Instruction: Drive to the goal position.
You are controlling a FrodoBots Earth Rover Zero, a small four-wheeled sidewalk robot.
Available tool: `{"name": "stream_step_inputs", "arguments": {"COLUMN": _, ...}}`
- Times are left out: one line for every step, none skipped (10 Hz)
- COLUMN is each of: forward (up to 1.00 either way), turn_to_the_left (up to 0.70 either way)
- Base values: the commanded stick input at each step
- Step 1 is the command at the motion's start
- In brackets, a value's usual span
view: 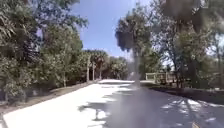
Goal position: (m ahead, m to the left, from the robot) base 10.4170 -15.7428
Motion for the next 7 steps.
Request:
{"name": "stream_step_inputs", "arguments": {"forward": 0.70, "turn_to_the_left": 0.00}}
{"name": "stream_step_inputs", "arguments": {"forward": 0.70, "turn_to_the_left": 0.00}}
{"name": "stream_step_inputs", "arguments": {"forward": 0.70, "turn_to_the_left": 0.00}}
{"name": "stream_step_inputs", "arguments": {"forward": 0.70, "turn_to_the_left": 0.00}}
{"name": "stream_step_inputs", "arguments": {"forward": 0.70, "turn_to_the_left": 0.00}}
{"name": "stream_step_inputs", "arguments": {"forward": 0.70, "turn_to_the_left": 0.00}}
{"name": "stream_step_inputs", "arguments": {"forward": 0.70, "turn_to_the_left": 0.00}}
